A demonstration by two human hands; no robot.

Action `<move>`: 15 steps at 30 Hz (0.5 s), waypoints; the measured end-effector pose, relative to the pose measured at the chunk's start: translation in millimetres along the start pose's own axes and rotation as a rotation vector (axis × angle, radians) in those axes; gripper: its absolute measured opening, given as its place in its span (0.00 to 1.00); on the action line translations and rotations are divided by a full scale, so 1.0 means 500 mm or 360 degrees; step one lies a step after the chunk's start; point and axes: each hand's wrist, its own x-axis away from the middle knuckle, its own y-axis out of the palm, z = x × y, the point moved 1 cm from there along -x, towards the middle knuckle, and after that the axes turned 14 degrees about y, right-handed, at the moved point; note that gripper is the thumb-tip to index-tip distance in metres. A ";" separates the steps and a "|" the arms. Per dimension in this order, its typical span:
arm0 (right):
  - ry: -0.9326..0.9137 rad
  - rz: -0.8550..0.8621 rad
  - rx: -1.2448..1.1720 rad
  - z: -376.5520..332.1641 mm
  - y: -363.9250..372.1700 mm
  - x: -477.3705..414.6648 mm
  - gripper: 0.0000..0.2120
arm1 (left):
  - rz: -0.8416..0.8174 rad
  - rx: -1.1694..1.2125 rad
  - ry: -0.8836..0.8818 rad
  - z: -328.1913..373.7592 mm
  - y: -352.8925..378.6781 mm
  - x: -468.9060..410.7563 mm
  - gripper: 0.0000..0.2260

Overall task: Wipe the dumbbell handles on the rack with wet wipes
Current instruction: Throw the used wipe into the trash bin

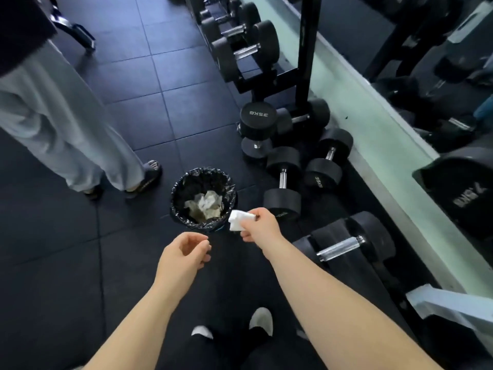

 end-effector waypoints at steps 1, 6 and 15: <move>0.0028 0.0026 -0.0002 -0.018 0.026 -0.038 0.08 | 0.0014 0.0024 -0.0019 -0.002 -0.020 -0.026 0.09; 0.0158 0.0189 0.0090 -0.073 0.148 -0.229 0.14 | 0.0054 0.0024 -0.0043 -0.034 -0.105 -0.181 0.09; 0.0299 -0.0099 0.0108 -0.087 0.245 -0.374 0.26 | -0.0121 -0.0078 -0.0110 -0.117 -0.208 -0.376 0.09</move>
